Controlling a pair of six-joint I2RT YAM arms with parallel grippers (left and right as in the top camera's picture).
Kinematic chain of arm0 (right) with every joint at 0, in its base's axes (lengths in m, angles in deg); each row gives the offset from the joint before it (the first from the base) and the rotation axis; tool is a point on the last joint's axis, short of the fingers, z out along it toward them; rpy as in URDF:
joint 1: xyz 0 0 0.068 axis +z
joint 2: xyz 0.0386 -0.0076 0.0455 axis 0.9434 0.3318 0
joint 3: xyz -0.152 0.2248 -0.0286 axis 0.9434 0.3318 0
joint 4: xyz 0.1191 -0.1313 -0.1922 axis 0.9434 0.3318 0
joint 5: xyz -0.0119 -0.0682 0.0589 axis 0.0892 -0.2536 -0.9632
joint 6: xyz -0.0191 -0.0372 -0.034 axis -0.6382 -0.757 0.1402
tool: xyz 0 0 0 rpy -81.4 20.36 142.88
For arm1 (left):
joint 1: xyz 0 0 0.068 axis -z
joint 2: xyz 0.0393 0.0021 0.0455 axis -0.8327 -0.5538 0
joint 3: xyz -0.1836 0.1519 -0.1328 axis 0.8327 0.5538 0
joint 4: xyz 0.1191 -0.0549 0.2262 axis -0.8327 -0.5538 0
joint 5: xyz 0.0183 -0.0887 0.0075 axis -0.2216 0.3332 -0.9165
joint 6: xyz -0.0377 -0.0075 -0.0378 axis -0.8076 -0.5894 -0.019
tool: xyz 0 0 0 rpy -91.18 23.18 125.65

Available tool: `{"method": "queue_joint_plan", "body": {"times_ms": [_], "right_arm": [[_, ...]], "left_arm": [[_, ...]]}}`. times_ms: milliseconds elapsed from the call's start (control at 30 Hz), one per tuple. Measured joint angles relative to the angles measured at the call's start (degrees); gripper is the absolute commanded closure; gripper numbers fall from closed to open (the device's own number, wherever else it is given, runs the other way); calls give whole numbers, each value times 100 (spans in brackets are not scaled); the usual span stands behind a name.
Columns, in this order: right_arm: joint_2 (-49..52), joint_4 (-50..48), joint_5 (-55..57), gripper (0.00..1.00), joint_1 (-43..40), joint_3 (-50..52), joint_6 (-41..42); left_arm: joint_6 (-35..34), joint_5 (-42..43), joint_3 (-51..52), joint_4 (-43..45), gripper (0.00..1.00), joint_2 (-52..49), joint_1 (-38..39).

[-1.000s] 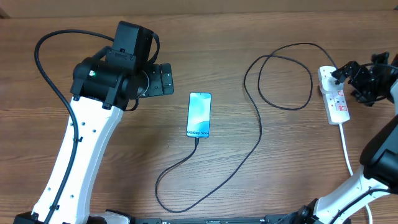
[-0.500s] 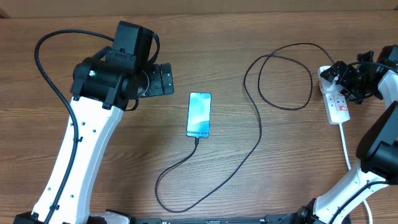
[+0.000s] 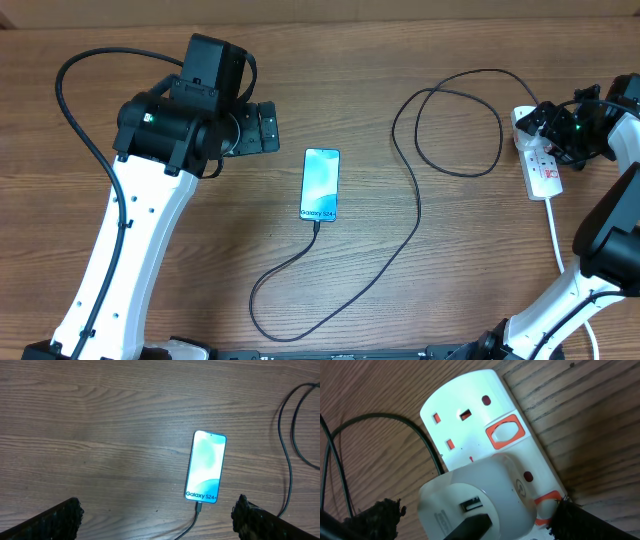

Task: Plug charger to phone and switch on socket
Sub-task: 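Press the orange switch beside the plugged adapter with the right gripper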

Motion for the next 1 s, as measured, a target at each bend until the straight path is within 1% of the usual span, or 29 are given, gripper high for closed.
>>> {"method": "queue_joint_plan", "body": {"times_ms": [1000], "right_arm": [[0, -4, -173, 0, 2, -11, -186]], "left_arm": [[0, 0, 0, 0, 0, 0, 0]]}}
